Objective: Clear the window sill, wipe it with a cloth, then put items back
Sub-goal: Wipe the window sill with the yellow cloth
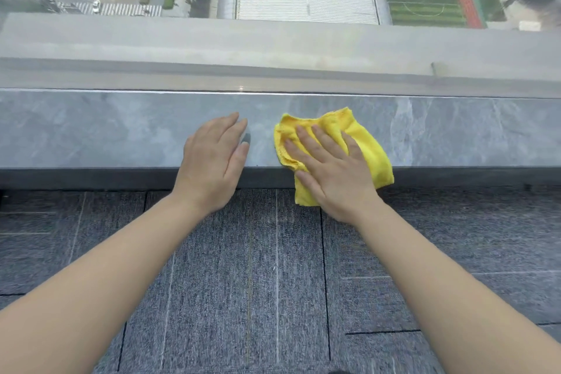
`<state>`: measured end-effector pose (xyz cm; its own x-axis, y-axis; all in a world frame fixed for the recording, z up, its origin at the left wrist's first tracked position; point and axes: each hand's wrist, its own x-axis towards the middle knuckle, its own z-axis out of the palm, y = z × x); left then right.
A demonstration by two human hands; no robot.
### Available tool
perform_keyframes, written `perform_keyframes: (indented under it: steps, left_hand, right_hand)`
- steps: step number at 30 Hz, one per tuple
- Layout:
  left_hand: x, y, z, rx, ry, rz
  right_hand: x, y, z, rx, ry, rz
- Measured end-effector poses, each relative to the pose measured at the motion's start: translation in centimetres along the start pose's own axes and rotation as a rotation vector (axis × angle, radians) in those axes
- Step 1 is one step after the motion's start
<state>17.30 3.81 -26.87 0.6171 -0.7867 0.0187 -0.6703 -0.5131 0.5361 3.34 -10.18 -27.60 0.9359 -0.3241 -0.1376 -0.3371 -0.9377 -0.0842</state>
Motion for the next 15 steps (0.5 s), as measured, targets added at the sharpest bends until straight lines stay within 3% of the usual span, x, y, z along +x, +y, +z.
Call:
perform_keyframes:
  steps: [8, 15]
  left_hand:
    - [1.6, 4.3, 2.4, 0.006, -0.049, 0.086]
    - [1.9, 5.4, 2.9, 0.056, -0.098, 0.019]
  right_hand:
    - [-2.6, 6.9, -0.8, 0.151, -0.095, 0.565]
    - [2.5, 6.3, -0.8, 0.262, -0.056, 0.893]
